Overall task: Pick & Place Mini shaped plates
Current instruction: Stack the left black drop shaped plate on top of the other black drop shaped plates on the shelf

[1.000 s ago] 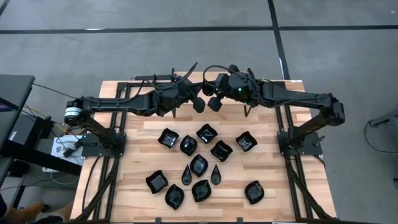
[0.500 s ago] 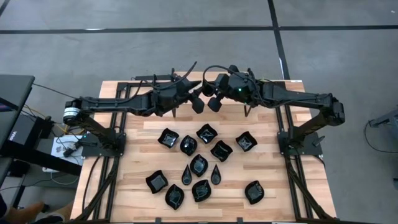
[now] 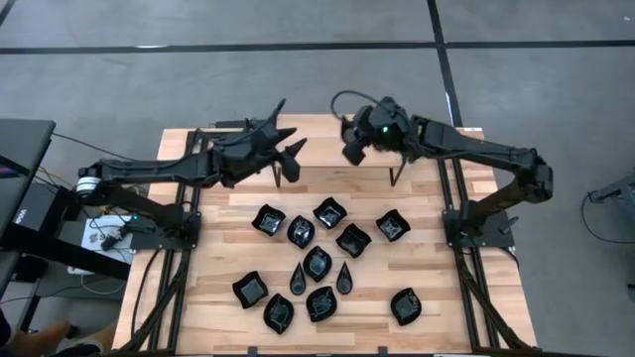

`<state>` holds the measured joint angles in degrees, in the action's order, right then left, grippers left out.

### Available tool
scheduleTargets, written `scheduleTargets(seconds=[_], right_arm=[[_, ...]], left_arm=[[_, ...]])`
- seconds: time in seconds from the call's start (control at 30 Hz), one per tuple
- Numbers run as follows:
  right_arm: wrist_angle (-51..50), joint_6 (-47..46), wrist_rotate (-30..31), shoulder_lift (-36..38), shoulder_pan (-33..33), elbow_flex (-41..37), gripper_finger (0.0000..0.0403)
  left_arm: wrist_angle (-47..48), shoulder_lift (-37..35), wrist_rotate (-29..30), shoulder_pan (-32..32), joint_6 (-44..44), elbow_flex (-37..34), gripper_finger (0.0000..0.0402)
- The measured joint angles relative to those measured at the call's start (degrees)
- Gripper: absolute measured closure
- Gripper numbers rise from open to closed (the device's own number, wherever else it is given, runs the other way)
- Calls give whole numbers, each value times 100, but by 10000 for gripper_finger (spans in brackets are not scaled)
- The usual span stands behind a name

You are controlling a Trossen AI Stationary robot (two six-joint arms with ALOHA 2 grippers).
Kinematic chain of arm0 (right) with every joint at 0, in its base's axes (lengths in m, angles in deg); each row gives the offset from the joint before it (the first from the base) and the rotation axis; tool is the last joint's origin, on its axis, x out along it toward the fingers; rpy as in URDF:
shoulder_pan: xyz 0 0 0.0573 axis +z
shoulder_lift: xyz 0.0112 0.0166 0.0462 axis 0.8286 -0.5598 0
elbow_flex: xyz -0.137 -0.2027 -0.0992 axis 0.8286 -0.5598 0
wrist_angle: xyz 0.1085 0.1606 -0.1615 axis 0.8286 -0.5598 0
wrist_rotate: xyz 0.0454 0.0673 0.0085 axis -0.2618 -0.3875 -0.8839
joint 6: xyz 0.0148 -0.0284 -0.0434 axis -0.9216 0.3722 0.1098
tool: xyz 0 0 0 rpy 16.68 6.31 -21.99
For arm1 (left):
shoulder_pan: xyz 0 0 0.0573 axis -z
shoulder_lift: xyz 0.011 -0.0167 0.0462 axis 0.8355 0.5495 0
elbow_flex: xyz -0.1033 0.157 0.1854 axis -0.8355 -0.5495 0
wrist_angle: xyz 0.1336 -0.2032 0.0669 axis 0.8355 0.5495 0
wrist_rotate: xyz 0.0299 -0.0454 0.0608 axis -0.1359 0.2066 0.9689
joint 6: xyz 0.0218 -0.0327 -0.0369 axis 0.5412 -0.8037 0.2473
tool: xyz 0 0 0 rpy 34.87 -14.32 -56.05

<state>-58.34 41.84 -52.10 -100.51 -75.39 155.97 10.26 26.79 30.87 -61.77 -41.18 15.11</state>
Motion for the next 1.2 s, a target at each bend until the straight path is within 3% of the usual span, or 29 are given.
scheduleTargets(seconds=[0.17, 0.27, 0.57, 0.77, 1.2], right_arm=[[-650, -569, -672, 210, -806, 4, 398], [-963, -805, -1410, 212, -1371, 6, 399], [-1375, -1364, -2868, 39, -2527, -4, 397], [-1956, -1426, -2940, 34, -2716, -6, 397], [-1481, -1451, -3056, 34, -2692, -646, 397]], left_arm=[[-12, -436, -1, 0, -715, -622, 210], [-51, -621, -1, 0, -1031, -902, 210], [-55, -926, -1, -2, -1324, -1368, 211], [-45, -1129, 1, -3, -1077, -1576, 211], [-114, -1398, -1, -33, -1223, -1841, 211]])
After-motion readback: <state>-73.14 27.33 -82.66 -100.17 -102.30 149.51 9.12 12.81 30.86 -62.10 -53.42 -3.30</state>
